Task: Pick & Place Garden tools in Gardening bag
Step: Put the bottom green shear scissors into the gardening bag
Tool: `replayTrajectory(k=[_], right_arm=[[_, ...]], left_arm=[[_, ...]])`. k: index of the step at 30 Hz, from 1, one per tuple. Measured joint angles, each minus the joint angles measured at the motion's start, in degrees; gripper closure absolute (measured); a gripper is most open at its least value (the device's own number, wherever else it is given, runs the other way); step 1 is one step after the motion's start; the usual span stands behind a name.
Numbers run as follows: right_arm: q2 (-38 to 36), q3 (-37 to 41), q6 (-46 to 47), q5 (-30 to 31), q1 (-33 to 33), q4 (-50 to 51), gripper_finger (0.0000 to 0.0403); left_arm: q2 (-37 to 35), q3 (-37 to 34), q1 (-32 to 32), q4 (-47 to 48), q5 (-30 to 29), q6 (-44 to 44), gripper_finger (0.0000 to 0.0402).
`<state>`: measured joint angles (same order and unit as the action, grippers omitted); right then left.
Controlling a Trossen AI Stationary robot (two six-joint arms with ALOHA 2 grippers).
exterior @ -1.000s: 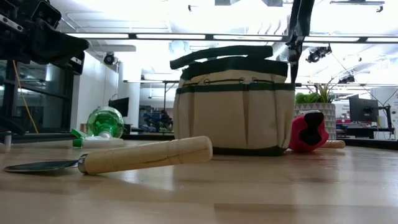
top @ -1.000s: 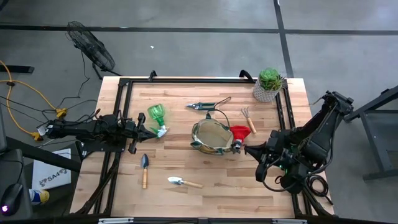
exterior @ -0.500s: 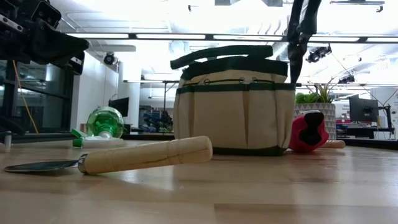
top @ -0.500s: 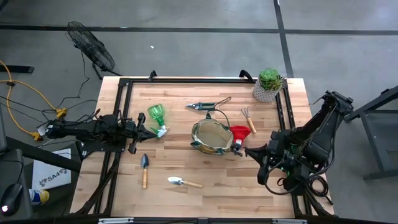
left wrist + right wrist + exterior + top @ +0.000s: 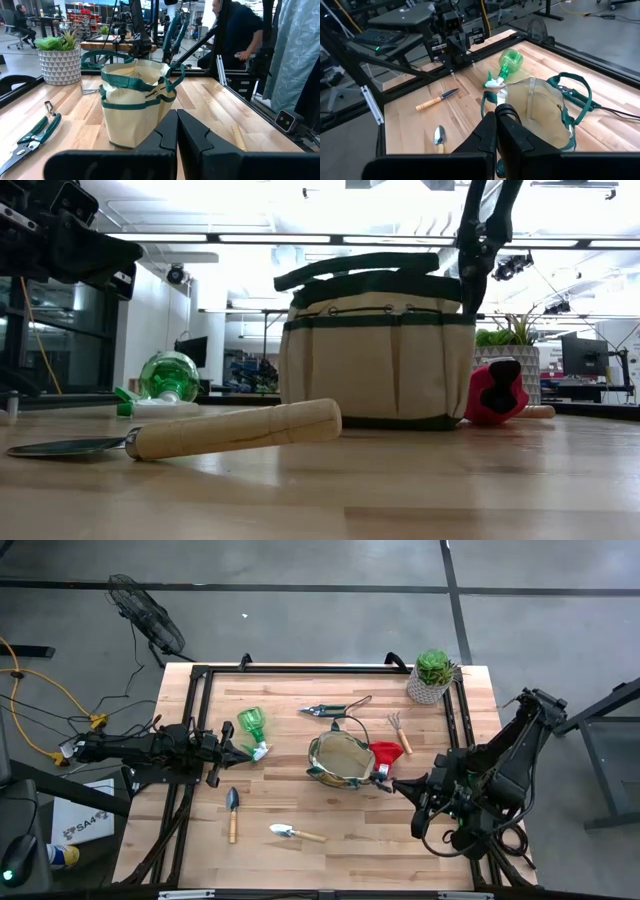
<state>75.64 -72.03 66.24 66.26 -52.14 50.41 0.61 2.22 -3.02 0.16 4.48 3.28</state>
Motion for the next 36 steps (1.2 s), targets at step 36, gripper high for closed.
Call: replayTrajectory(k=[36], right_arm=[[0.70, -0.02, 7.61, -3.71, 11.26, 7.46, 0.0399]], left_arm=[[-0.01, 0.00, 0.01, 0.00, -0.01, -0.01, 0.0402]])
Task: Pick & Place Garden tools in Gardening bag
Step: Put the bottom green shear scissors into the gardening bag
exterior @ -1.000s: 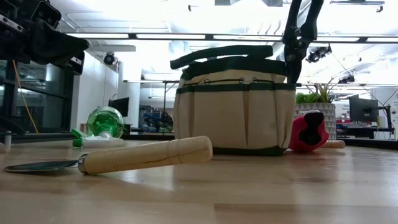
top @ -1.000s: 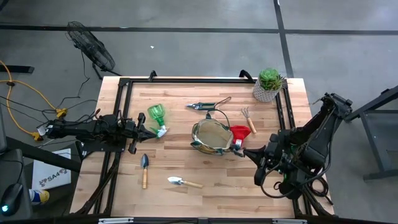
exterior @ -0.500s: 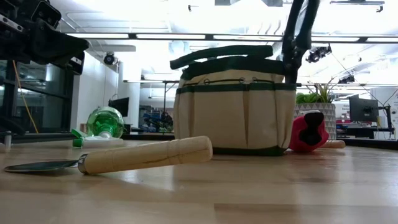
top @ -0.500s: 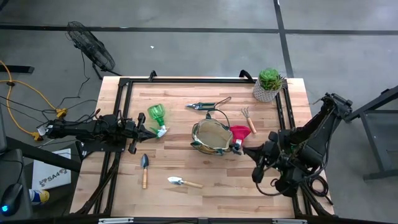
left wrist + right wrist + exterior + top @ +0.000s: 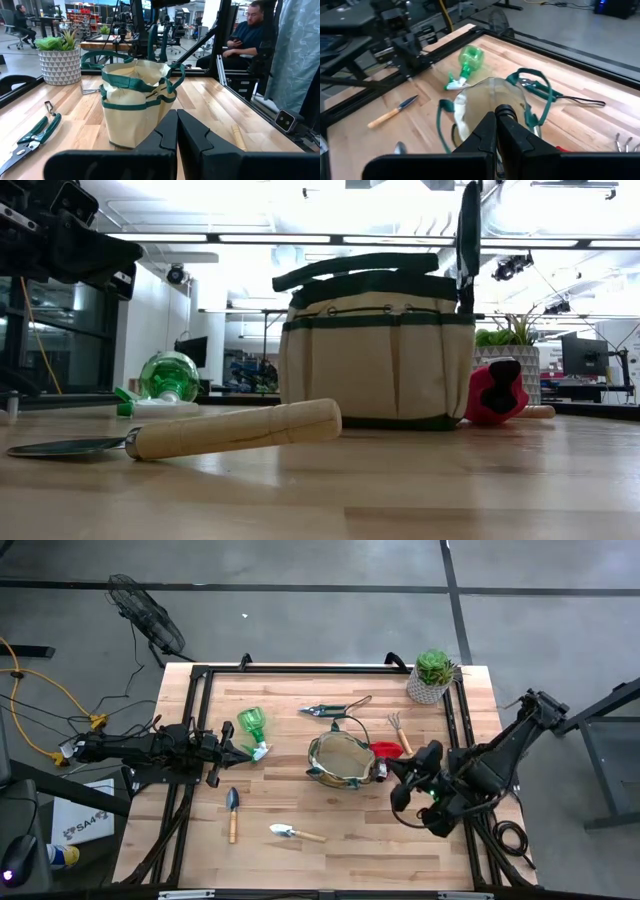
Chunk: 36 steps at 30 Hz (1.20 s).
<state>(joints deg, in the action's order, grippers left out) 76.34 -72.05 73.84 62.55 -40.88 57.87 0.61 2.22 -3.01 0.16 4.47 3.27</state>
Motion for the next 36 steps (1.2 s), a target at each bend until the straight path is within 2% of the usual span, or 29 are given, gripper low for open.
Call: replayTrajectory(k=[14, 27, 36], right_arm=[[4.14, 0.00, 0.11, -5.28, 8.02, 0.45, 0.0399], [5.68, 0.00, 1.49, -7.78, 9.25, 2.42, 0.0399], [5.68, 0.00, -2.77, -11.05, 12.63, 2.52, 0.0399]], left_arm=[[0.00, 0.00, -0.01, 0.00, 0.00, 0.01, 0.0402], [0.00, 0.00, 0.00, 0.00, 0.00, 0.02, 0.0402], [0.02, 0.00, 0.00, 0.00, 0.00, 0.00, 0.0402]])
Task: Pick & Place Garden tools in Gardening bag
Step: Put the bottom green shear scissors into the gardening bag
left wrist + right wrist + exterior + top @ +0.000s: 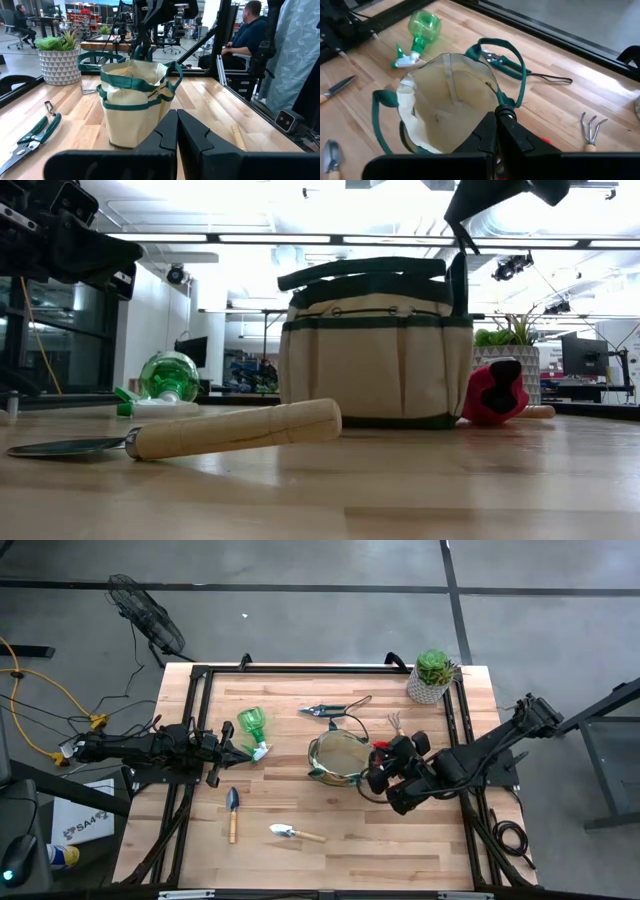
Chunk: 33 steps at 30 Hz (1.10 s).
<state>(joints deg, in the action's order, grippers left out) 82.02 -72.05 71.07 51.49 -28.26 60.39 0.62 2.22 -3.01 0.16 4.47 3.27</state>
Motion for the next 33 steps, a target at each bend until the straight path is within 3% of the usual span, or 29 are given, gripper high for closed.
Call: replayTrajectory(k=[19, 26, 33], right_arm=[[0.00, 0.00, -8.27, -9.90, 3.99, -4.14, 0.0399], [0.00, 0.00, -8.92, -8.49, 5.11, -4.29, 0.0399], [-0.01, 0.00, -18.11, -11.72, 8.52, -8.10, 0.0399]], left_arm=[[0.00, 0.00, 0.00, 0.00, 0.00, 0.02, 0.0402], [-0.02, 0.00, -0.01, 0.00, 0.00, 0.01, 0.0402], [-0.02, 0.00, 0.00, 0.00, 0.00, 0.02, 0.0402]])
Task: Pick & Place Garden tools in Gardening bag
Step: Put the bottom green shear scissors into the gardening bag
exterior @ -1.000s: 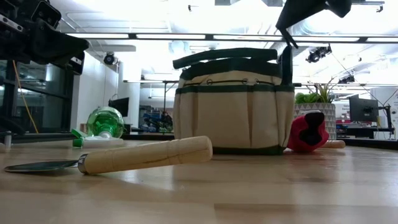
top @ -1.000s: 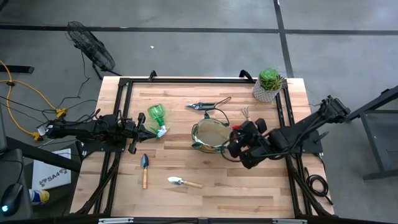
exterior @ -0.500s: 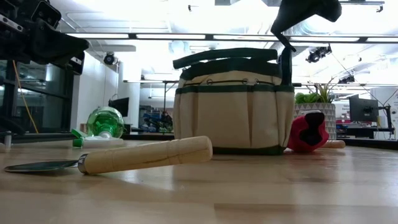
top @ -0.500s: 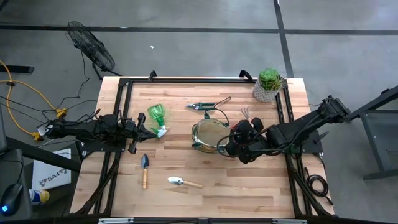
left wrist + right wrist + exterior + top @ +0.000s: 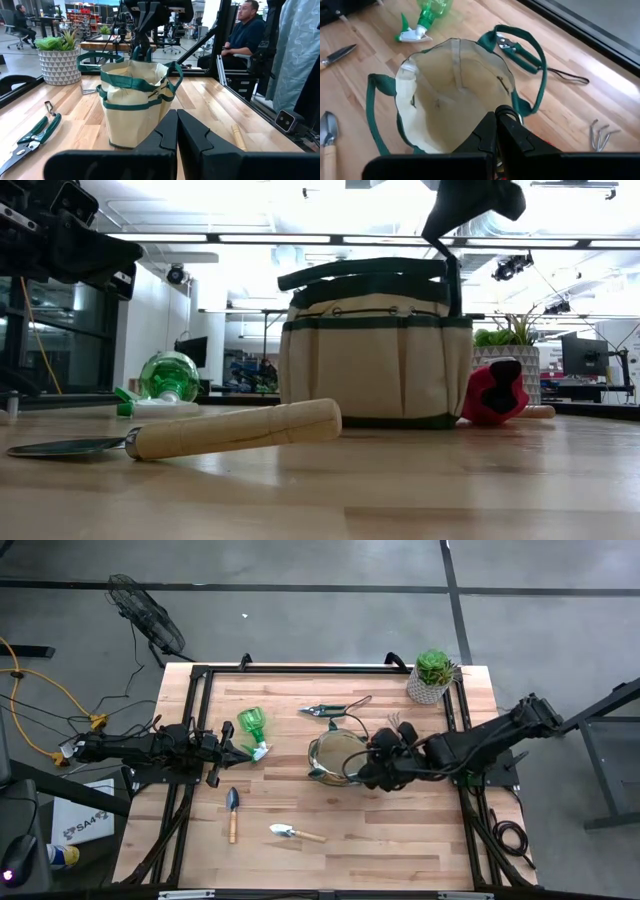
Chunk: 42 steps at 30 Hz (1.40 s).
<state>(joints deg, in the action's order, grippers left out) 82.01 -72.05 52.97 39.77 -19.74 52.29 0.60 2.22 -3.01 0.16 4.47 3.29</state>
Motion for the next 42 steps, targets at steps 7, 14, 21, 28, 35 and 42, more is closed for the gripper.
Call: replayTrajectory(k=[7, 14, 21, 28, 35, 42], right_arm=[[-0.01, 0.00, -4.33, -2.01, 3.02, -2.49, 0.0399], [-0.01, 0.00, -9.21, -6.11, 4.86, -3.34, 0.0399], [-0.01, 0.00, -9.31, -6.73, 5.28, -3.30, 0.0399], [-0.01, 0.00, -9.15, -6.91, 5.11, -3.28, 0.0398], [-0.03, 0.00, -8.15, -6.93, 5.13, -3.26, 0.0379], [-0.35, 0.00, -8.19, -6.93, 5.13, -3.08, 0.0311]], left_arm=[[0.00, 0.00, 0.00, 0.00, 0.00, 0.00, 0.0402], [0.00, 0.00, -0.01, 0.00, 0.00, -0.02, 0.0402], [0.00, 0.00, -0.01, 0.00, 0.00, -0.01, 0.0402], [0.02, 0.00, -0.01, 0.00, 0.00, -0.02, 0.0402], [0.02, 0.00, -0.01, 0.00, 0.01, 0.00, 0.0402], [0.00, 0.00, -0.02, 0.00, 0.00, -0.02, 0.0402]])
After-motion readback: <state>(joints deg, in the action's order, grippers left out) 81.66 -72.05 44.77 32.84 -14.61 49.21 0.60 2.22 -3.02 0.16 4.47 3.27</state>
